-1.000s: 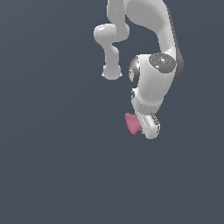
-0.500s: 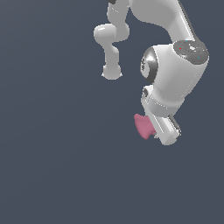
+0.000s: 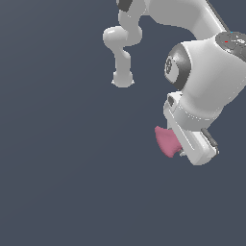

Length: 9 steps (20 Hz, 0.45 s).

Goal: Pick up the object and move it to a goal position.

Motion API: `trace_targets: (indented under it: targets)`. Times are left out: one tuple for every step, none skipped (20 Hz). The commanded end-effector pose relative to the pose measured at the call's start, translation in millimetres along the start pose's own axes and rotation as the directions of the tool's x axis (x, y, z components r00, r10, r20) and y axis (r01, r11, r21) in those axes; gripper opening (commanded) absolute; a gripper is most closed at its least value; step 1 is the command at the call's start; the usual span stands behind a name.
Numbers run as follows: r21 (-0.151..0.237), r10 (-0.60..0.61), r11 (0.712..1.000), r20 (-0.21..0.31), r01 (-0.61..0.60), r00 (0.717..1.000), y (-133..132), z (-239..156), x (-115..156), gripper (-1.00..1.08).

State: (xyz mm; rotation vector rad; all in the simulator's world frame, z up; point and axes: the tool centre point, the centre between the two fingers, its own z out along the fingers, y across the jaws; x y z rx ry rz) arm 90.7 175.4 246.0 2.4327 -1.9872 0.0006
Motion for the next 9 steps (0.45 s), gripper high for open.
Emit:
trace_targets:
  targets:
    - [0.000,0.000,1.000,0.000,0.000,1.000,-4.4,-3.9,-1.7,-1.00]
    - [0.000,0.000,1.000,0.001,0.000,1.000,-5.7,-5.0,-2.1,-1.00]
    - [0.000,0.000,1.000,0.001,0.000,1.000,-6.7,-5.9,-2.5,-1.00]
    - [0.000,0.000,1.000,0.001,0.000,1.000,-7.7,-6.7,-2.9,-1.00]
    - [0.000,0.000,1.000,0.001,0.000,1.000,-8.4,-7.3,-3.2,-1.00]
    - [0.000,0.000,1.000,0.001,0.000,1.000,-9.0,-7.7,-3.4,-1.00]
    - [0.000,0.000,1.000,0.001,0.000,1.000,-9.4,-8.1,-3.6,-1.00]
    - [0.000,0.000,1.000,0.001,0.000,1.000,-9.6,-8.2,-3.7,-1.00]
    - [0.000,0.000,1.000,0.001,0.000,1.000,-9.7,-8.3,-3.7,-1.00]
